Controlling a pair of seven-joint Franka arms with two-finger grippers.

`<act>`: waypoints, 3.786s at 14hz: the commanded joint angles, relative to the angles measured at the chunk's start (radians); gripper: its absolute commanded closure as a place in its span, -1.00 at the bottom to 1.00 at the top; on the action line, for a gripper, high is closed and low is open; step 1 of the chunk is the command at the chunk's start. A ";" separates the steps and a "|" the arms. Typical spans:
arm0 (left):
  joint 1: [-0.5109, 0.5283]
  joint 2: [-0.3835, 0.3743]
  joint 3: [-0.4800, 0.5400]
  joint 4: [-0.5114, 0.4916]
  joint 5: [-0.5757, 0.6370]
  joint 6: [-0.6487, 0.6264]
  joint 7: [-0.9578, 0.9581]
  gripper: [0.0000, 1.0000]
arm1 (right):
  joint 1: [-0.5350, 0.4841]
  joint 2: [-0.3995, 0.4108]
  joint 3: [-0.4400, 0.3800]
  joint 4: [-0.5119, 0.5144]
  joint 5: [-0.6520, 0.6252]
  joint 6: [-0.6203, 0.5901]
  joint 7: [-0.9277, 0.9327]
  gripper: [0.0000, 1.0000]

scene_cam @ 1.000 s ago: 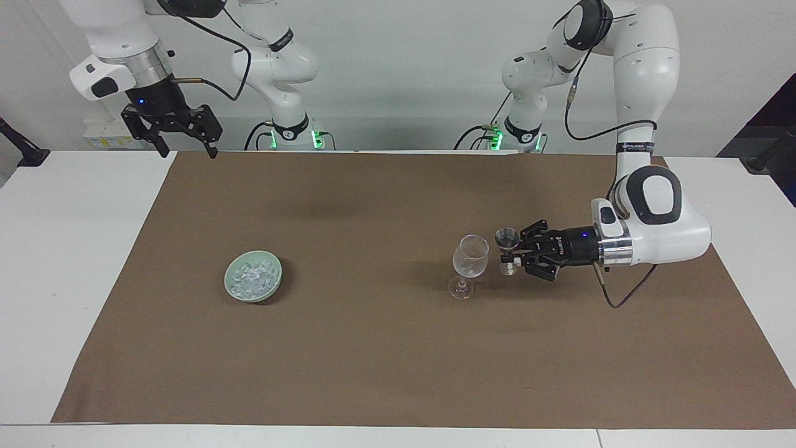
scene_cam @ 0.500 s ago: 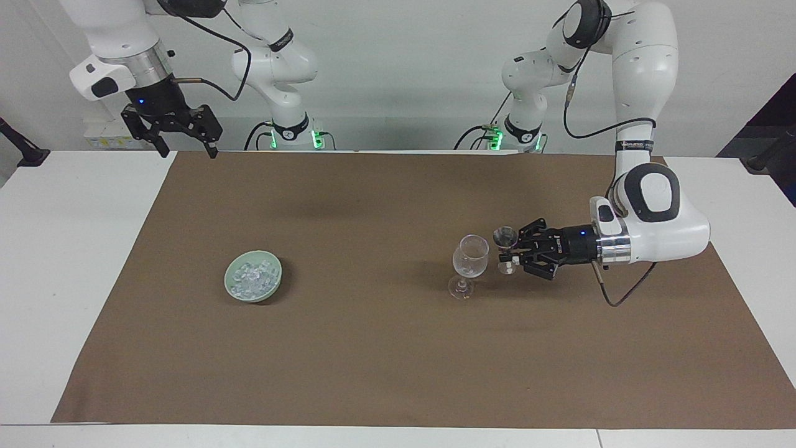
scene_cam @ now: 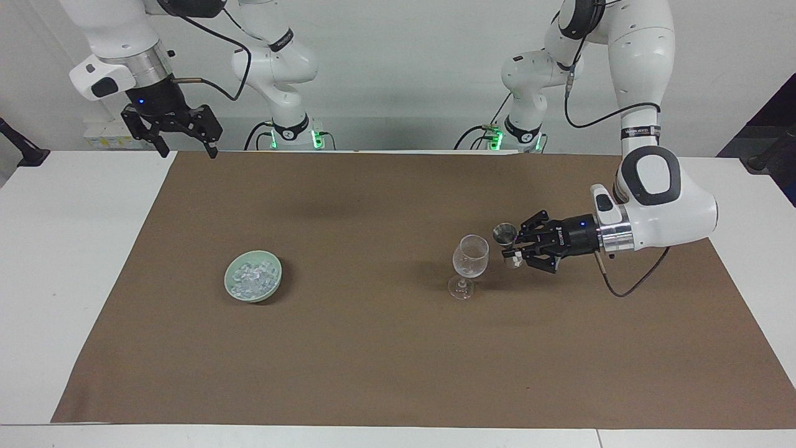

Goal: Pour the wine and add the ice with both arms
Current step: 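Position the bottle mouth over the clear glass with the left gripper, then tilt the bottle over the glass with the left gripper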

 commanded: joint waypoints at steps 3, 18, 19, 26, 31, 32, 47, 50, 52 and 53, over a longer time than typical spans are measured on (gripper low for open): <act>-0.031 -0.051 0.026 -0.038 0.039 0.049 -0.044 1.00 | -0.006 -0.003 0.002 -0.002 -0.002 0.006 -0.028 -1.00; -0.226 -0.092 0.199 -0.036 0.128 0.069 -0.156 1.00 | -0.006 -0.003 0.002 -0.002 -0.002 0.006 -0.028 -1.00; -0.226 -0.092 0.200 -0.035 0.141 0.070 -0.158 1.00 | -0.006 -0.003 0.002 -0.002 -0.002 0.006 -0.028 -1.00; -0.284 -0.106 0.243 -0.025 0.200 0.075 -0.214 1.00 | -0.006 -0.003 0.002 -0.002 -0.002 0.006 -0.028 -1.00; -0.377 -0.112 0.344 -0.024 0.209 0.079 -0.253 1.00 | -0.006 -0.003 0.002 -0.002 -0.002 0.006 -0.028 -1.00; -0.400 -0.112 0.367 -0.024 0.212 0.079 -0.254 1.00 | -0.006 -0.003 0.002 -0.002 -0.002 0.006 -0.028 -1.00; -0.545 -0.124 0.492 0.014 0.309 0.085 -0.355 1.00 | -0.006 -0.003 0.002 -0.002 -0.002 0.006 -0.028 -1.00; -0.558 -0.123 0.492 0.022 0.339 0.084 -0.383 1.00 | -0.006 -0.003 0.002 -0.002 -0.002 0.006 -0.028 -1.00; -0.565 -0.123 0.492 0.024 0.371 0.085 -0.388 1.00 | -0.006 -0.003 0.002 -0.002 -0.002 0.006 -0.028 -1.00; -0.572 -0.123 0.493 0.024 0.384 0.084 -0.401 1.00 | -0.006 -0.003 0.002 -0.002 -0.002 0.006 -0.028 -1.00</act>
